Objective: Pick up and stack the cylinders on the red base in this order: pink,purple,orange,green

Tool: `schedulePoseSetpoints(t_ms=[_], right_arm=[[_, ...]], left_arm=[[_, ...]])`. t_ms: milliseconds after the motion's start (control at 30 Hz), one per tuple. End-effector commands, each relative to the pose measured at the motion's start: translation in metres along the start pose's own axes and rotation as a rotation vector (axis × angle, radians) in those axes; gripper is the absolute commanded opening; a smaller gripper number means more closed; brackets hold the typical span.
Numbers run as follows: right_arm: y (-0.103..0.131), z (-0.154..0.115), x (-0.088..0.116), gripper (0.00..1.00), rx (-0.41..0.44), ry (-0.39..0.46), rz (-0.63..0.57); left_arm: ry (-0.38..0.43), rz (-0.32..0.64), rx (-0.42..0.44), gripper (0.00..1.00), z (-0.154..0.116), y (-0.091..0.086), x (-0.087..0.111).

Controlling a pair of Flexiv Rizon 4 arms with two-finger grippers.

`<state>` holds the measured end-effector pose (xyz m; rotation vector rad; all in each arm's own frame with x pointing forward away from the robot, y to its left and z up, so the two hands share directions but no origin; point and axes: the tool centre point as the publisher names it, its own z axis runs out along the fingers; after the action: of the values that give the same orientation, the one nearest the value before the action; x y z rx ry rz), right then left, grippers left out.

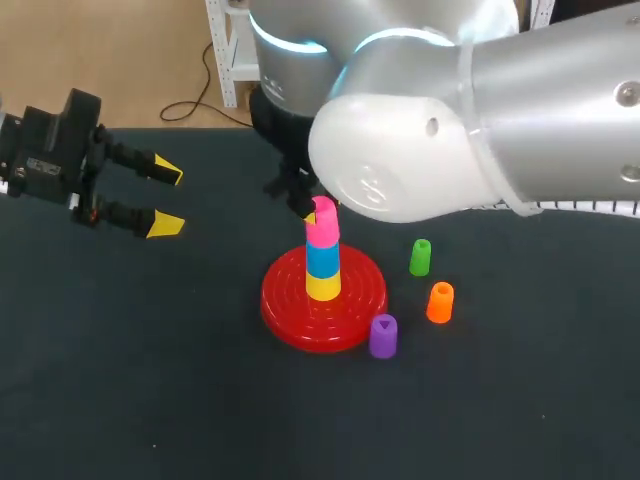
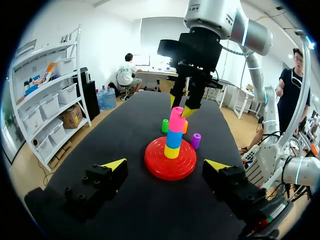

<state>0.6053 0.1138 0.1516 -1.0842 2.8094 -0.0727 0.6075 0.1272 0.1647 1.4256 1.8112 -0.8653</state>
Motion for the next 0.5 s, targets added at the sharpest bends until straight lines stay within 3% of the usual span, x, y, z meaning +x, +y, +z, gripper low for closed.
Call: schedulePoseSetpoints(t_ms=[33, 500], right_arm=[[0.0, 0.003, -0.005, 0.0, 0.002, 0.005, -0.001], [0.001, 0.013, -0.002, 0.0, -0.017, 0.025, 0.008]], left_arm=[[-0.002, 0.002, 0.001, 1.0, 0.0, 0.001, 0.001], [-0.002, 0.002, 0.001, 1.0, 0.0, 0.001, 0.001]])
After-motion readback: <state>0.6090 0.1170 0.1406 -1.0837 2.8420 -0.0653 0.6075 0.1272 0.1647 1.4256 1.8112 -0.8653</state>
